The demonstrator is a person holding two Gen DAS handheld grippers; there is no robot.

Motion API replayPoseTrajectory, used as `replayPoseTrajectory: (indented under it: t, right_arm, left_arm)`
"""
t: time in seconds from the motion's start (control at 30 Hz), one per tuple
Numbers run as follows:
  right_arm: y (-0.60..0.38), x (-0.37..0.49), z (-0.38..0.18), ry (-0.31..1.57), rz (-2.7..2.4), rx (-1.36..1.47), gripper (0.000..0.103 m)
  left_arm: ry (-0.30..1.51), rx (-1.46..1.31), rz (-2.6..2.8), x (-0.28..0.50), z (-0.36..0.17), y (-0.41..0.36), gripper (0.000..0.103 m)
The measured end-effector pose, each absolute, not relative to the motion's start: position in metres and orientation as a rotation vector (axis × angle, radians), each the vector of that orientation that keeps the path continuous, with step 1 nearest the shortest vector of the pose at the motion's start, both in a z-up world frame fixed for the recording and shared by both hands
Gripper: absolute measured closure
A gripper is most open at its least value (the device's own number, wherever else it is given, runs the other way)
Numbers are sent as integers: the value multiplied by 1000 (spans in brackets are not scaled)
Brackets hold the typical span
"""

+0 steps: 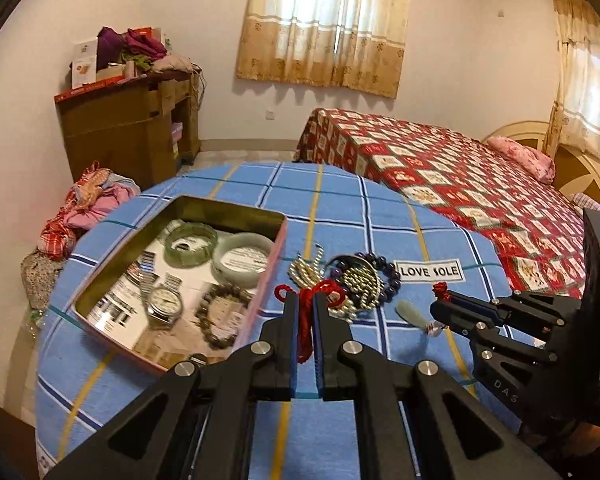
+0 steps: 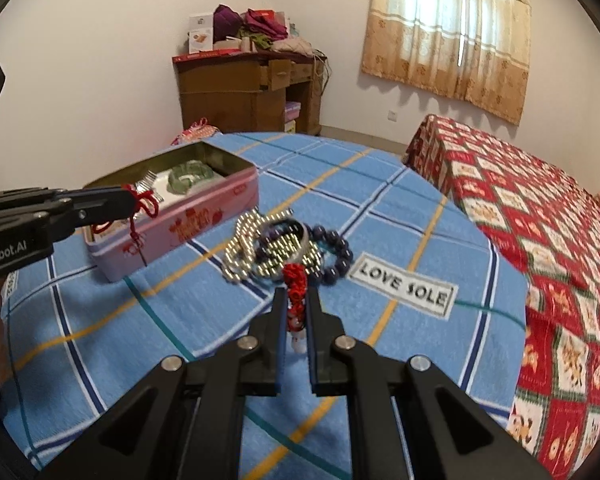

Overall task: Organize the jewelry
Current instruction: 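Carry the red cord over the pink tin with the left tool while the right tool holds the red beads, then lower the red cord into the tin with left tool while right tool releases beads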

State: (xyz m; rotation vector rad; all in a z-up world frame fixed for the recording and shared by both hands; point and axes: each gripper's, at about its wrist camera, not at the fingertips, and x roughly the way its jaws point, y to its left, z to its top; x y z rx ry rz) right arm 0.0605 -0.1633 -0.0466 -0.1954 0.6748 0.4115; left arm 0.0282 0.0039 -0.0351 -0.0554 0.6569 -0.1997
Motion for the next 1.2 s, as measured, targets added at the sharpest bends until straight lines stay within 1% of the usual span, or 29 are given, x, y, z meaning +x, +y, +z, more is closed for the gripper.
replayPoseTrajectory:
  t: [0.67, 1.0, 1.2]
  right_arm:
    - [-91, 79, -4, 576, 538, -278, 93]
    - [-57, 91, 6, 555, 588, -298, 93]
    - [-42, 98, 0, 563, 606, -301, 93]
  left_arm:
    - [619, -50, -58, 52, -14, 59, 98]
    - [626, -41, 10, 71, -14, 84, 98]
    - [635, -39, 42, 79, -18, 93, 98]
